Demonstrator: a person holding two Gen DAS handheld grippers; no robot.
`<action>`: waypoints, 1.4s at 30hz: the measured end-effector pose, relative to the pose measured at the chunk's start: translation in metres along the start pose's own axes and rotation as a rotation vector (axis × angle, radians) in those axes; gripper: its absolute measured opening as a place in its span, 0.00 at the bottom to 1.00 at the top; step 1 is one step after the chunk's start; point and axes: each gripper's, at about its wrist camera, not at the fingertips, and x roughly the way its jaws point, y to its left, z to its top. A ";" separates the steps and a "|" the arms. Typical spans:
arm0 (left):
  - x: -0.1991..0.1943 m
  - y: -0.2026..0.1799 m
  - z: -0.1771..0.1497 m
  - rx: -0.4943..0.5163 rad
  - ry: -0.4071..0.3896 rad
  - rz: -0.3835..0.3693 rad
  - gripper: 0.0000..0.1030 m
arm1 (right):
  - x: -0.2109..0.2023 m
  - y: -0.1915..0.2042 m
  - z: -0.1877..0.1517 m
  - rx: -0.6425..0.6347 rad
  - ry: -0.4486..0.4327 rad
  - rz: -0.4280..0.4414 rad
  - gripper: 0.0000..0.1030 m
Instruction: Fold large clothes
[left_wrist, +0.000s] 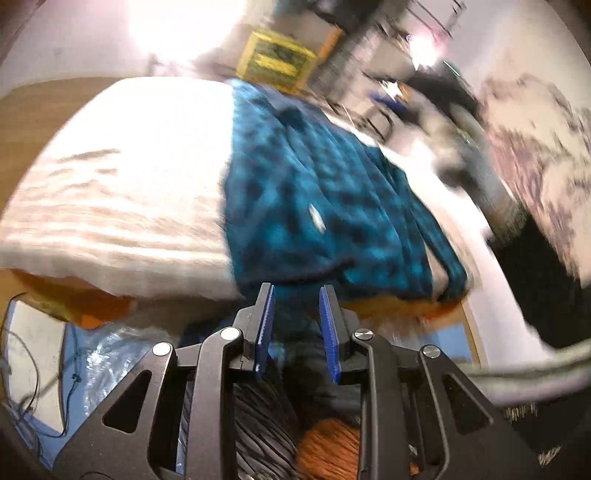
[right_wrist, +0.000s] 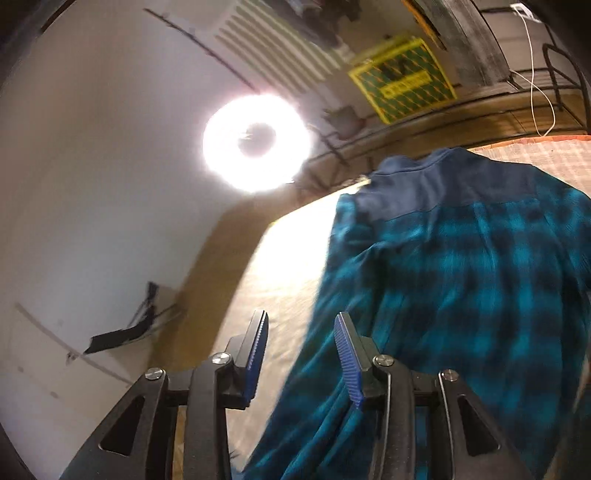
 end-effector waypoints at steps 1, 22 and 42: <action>-0.005 0.007 0.006 -0.019 -0.023 -0.001 0.23 | -0.009 0.009 -0.014 -0.007 0.004 0.007 0.53; -0.025 0.034 0.034 -0.013 -0.156 -0.013 0.23 | -0.095 0.089 -0.235 -0.150 -0.115 -0.135 0.57; 0.054 0.027 0.038 0.069 -0.044 0.009 0.23 | 0.008 0.067 -0.260 -0.072 0.093 -0.282 0.47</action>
